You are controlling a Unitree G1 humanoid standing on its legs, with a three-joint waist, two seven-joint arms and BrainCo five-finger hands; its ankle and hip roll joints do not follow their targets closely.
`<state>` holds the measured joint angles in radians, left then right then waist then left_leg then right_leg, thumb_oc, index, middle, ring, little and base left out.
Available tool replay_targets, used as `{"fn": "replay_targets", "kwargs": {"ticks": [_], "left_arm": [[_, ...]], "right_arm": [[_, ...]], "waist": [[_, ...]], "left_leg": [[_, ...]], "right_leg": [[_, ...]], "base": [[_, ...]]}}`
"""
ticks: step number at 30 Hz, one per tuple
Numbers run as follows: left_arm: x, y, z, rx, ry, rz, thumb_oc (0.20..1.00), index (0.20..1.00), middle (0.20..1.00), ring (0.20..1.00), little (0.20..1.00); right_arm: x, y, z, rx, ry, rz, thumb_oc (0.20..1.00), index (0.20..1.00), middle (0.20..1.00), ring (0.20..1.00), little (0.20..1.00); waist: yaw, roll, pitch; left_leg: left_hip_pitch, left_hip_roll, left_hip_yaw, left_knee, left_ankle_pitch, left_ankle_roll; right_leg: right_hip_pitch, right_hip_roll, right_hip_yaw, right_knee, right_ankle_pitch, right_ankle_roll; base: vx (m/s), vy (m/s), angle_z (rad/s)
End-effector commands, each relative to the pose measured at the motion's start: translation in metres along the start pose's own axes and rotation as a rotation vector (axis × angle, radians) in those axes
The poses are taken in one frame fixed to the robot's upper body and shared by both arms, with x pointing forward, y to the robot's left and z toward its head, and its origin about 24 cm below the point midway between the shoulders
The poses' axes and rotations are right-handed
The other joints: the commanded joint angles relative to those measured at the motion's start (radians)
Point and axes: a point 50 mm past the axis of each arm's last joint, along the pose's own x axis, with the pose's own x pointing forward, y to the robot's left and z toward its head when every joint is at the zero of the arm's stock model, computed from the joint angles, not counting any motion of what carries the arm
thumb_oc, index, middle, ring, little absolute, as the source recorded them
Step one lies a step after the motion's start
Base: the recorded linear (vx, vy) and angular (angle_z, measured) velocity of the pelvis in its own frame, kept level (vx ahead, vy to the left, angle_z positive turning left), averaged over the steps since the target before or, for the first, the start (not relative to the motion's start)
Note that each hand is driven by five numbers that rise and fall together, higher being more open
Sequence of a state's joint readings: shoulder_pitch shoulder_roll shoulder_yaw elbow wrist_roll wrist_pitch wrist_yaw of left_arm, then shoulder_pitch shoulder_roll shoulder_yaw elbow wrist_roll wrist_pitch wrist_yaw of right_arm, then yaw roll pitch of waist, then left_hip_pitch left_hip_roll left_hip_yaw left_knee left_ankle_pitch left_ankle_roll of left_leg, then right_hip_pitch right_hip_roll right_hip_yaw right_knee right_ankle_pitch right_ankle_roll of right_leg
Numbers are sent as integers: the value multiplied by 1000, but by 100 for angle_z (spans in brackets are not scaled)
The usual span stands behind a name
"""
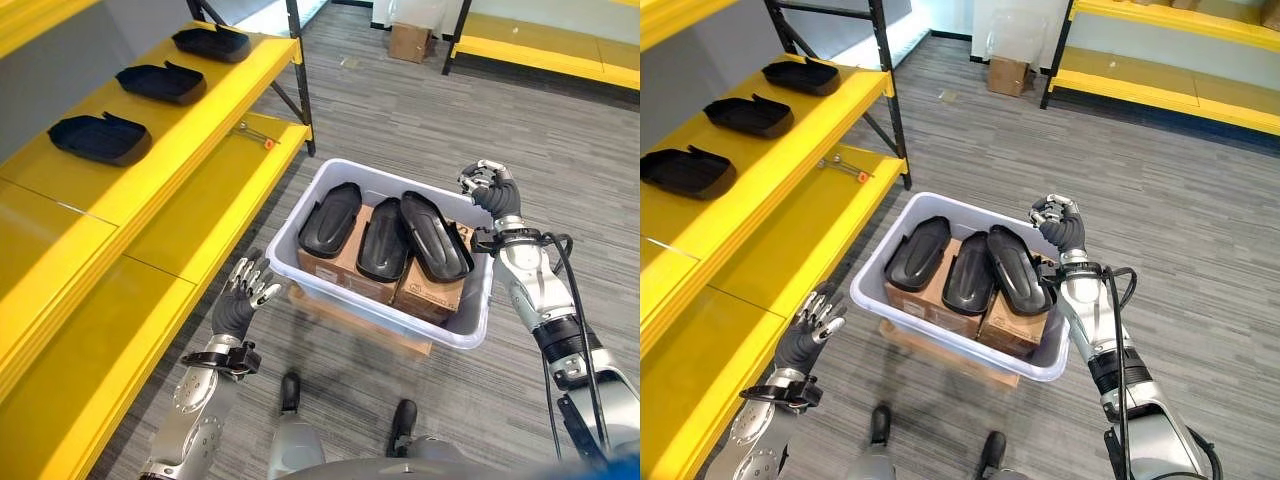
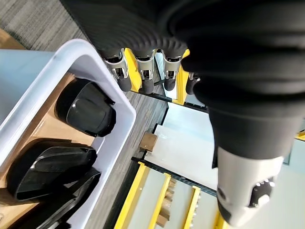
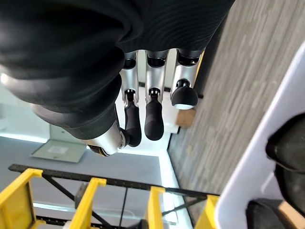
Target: Move parts from the plastic box to the shelf.
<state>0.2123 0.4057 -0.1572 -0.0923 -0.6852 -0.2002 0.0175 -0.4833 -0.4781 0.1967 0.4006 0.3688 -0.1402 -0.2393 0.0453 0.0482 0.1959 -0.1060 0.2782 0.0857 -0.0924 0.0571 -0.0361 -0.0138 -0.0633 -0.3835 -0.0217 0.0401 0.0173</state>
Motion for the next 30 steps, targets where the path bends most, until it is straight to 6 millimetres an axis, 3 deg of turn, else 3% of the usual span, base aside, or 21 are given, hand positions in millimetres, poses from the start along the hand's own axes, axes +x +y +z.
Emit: {"fn": "replay_targets", "kwargs": {"ticks": [1, 7, 13, 16, 19, 20, 22, 24, 26, 27, 29, 30], "left_arm": [[5, -3, 14, 48, -60, -69, 1000, 1000, 1000, 1000, 1000], [8, 1, 19, 77, -81, -54, 1000, 1000, 1000, 1000, 1000], [8, 1, 19, 89, -81, -59, 1000, 1000, 1000, 1000, 1000], [11, -1, 18, 94, -71, -83, 1000, 1000, 1000, 1000, 1000], [13, -6, 19, 73, -73, -106, 1000, 1000, 1000, 1000, 1000], [16, -12, 15, 58, -63, -126, 1000, 1000, 1000, 1000, 1000], [18, -18, 15, 47, -61, -151, 1000, 1000, 1000, 1000, 1000], [20, -22, 18, 52, -72, -163, 1000, 1000, 1000, 1000, 1000], [21, -24, 18, 52, -75, -164, 1000, 1000, 1000, 1000, 1000], [21, -26, 18, 49, -79, -171, 1000, 1000, 1000, 1000, 1000], [21, -23, 21, 51, -102, -145, 1000, 1000, 1000, 1000, 1000], [19, -21, 20, 32, -101, -124, 1000, 1000, 1000, 1000, 1000]], "right_arm": [[6, -7, 22, 54, -121, -51, 1000, 1000, 1000, 1000, 1000], [-4, -8, 0, 61, -37, -81, 1000, 1000, 1000, 1000, 1000], [2, -10, -4, -17, -12, -100, 1000, 1000, 1000, 1000, 1000], [2, -14, -4, -67, -10, -90, 1000, 1000, 1000, 1000, 1000], [6, -21, 1, -127, -23, -76, 1000, 1000, 1000, 1000, 1000], [6, -30, 5, -166, -40, -91, 1000, 1000, 1000, 1000, 1000], [10, -30, 12, -191, -65, -90, 1000, 1000, 1000, 1000, 1000], [16, -26, 22, -204, -100, -83, 1000, 1000, 1000, 1000, 1000], [21, -22, 27, -195, -115, -88, 1000, 1000, 1000, 1000, 1000], [23, -19, 28, -200, -119, -88, 1000, 1000, 1000, 1000, 1000], [27, -8, 32, -201, -138, -74, 1000, 1000, 1000, 1000, 1000], [29, 1, 34, -215, -146, -45, 1000, 1000, 1000, 1000, 1000]], "waist": [[-9, -29, -41], [-13, -46, -56], [-9, -53, -37], [-24, -33, -12], [-32, -12, 12], [-22, -22, 53], [-12, -34, 75], [12, -31, 98], [23, -31, 110], [33, -27, 120], [59, -20, 129], [69, -19, 126]], "left_leg": [[59, 42, -3, 5, 113, -133], [93, -9, 37, 5, 57, -109], [104, -31, 64, 5, 47, -98], [107, 1, 59, 5, 73, -110], [91, 57, 38, 26, 121, -122], [-12, 55, -36, 199, 184, -132], [-49, 3, -63, 254, 144, -116], [-104, -88, -133, 204, 107, -93], [-157, -109, -154, 145, 150, -92], [-196, -116, -171, 111, 197, -101], [-223, -148, -232, 61, 222, -99], [-187, -146, -251, 40, 197, -78]], "right_leg": [[-26, -61, 102, 87, -47, 87], [-12, -126, 131, 47, 9, 125], [-27, -151, 160, 40, 30, 138], [-56, -124, 172, 119, -18, 116], [-107, -62, 182, 213, -85, 71], [-88, -36, 158, 201, -99, 21], [-78, -38, 151, 188, -100, 14], [-93, -31, 172, 189, -100, 15], [-94, -14, 186, 186, -99, 18], [-91, -3, 193, 181, -98, 20], [-83, 21, 240, 195, -109, 26], [-81, 26, 274, 209, -130, 31]], "base": [[70, 116, 18], [38, 111, -4], [-2, 35, -11], [-55, -144, -23], [-136, -346, -4], [-164, -490, 36], [-92, -248, 67], [-21, 5, 23], [60, 19, 17], [108, 58, -4], [229, 153, -35], [191, 154, -59]]}}
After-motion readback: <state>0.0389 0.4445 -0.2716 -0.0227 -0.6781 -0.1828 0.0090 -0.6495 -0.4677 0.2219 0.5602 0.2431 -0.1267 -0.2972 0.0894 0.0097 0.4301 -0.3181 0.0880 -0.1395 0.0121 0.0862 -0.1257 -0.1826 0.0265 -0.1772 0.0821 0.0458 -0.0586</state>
